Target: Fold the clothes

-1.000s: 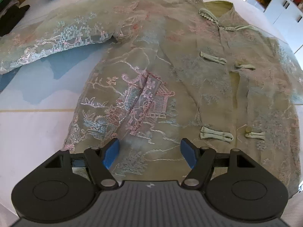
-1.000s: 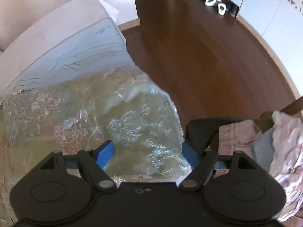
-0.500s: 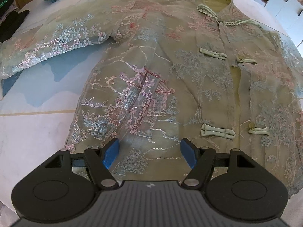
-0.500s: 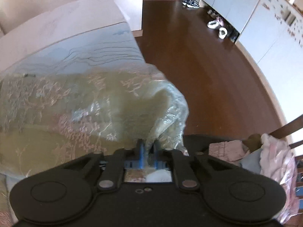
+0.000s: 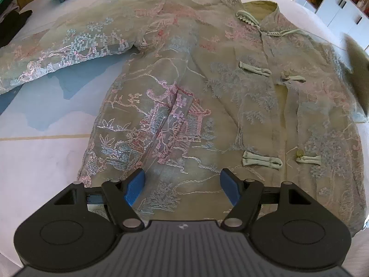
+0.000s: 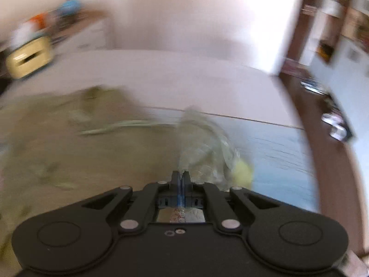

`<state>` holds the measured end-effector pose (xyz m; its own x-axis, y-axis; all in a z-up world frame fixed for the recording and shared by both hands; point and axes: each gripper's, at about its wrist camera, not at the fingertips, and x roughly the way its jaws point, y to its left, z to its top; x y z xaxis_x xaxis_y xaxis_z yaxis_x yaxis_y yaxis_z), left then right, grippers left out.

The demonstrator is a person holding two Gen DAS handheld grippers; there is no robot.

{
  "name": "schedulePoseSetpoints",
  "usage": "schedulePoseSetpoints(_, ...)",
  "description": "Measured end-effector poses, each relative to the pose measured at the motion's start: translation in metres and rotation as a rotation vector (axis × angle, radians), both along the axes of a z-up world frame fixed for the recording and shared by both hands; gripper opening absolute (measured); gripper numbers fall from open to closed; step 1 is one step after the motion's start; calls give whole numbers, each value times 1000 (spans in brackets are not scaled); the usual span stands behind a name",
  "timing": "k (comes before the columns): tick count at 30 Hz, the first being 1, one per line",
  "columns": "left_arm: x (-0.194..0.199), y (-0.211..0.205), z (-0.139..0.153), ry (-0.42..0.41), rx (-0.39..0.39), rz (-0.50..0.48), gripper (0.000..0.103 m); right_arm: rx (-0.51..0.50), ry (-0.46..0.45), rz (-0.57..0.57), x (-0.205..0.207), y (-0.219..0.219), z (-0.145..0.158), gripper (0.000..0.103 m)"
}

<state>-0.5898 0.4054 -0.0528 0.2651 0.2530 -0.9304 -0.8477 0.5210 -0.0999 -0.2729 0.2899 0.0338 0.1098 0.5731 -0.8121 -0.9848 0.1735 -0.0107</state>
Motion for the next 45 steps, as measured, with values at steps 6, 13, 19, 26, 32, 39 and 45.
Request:
schedulePoseSetpoints(6, -5, 0, 1, -31, -6, -10, 71, -96, -19, 131, -48, 30, -49, 103)
schedulePoseSetpoints(13, -8, 2, 2, -58, 0, -26, 71, -104, -45, 150, -36, 22, -33, 103)
schedulePoseSetpoints(19, -10, -1, 16, -90, 30, -49, 71, -93, -70, 80, 5, 11, -5, 103)
schedulePoseSetpoints(26, -15, 4, 31, -94, 65, 4, 71, -166, 265, -222, 80, 25, -43, 103)
schedulePoseSetpoints(32, -17, -4, 39, -70, 86, 56, 71, -186, 410, -298, 96, 28, -64, 103)
schedulePoseSetpoints(39, -19, -2, 47, -46, 138, 34, 71, -125, 247, -245, 70, 32, -34, 103)
schedulePoseSetpoints(45, -25, 31, 37, -81, 134, -71, 71, -28, 234, -166, 5, 51, 12, 103)
